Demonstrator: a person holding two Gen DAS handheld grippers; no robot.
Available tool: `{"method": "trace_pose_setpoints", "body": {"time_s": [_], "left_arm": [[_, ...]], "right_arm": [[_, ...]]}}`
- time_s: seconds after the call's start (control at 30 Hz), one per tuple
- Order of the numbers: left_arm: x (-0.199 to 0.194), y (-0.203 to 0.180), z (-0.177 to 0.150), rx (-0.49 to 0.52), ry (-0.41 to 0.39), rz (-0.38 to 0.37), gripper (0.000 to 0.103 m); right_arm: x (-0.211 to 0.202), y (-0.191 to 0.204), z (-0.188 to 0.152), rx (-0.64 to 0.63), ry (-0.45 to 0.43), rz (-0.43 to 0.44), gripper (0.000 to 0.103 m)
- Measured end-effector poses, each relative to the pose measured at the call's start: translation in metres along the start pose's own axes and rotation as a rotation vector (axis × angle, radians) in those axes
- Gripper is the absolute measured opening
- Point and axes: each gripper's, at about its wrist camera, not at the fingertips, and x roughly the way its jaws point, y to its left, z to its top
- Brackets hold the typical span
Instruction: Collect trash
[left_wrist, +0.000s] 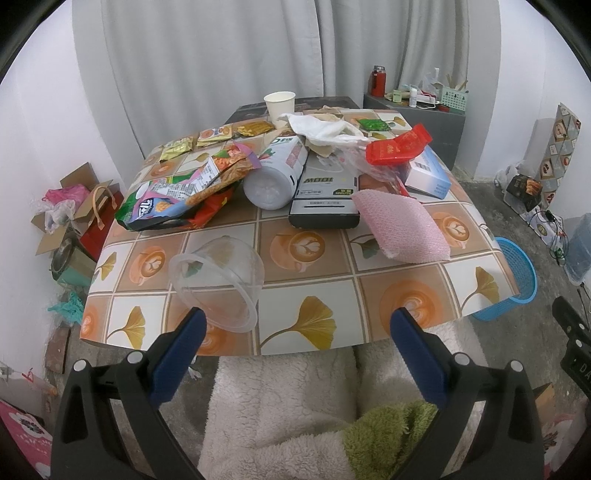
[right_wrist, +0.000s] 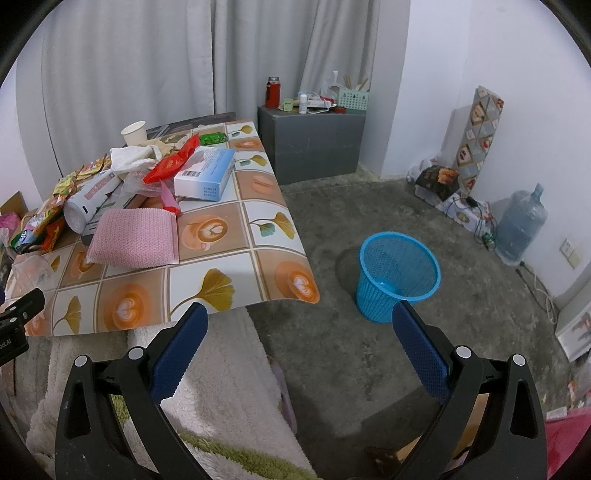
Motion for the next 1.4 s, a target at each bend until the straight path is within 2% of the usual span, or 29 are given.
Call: {"method": "trace_pose_setpoints", "body": {"time_s": [0.77,0.97,1.07,1.17,1.3,1.4], "left_arm": [[0.002,0.001,-0.001,-0.003,0.003,0.004,0.098],[0.003,0.018,-0.006,-0.032,-0.010,0.002,0.098],[0.001,0.036,-0.007,-0.045,-0.033,-0.017,0.098],[-0.001,0.056,-0.011,-0.057,-0.052,-0.095,0.098],[-0.002,0.071,-0.018,-0.054,-0.090,-0.199,0.098],[0.002,0.069,-0.020,-0.032,-0.104,-0.200,0.098]], "right_arm": [[-0.002,0.000,0.002,0.001,-0.004,0.000,0.095],[-0.002,0.004,0.004,-0.009,-0.010,0.011,0.095],[-0.003,0.009,0.010,-0.009,-0.048,0.034,0.095],[-0.004,0.015,0.015,-0.024,-0.113,0.097,0.095],[-0.002,0.039,0.023,-0.123,-0.177,0.169,0.095],[0.001,0.064,0.027,-0.225,-0.213,0.217,0.095]]}}
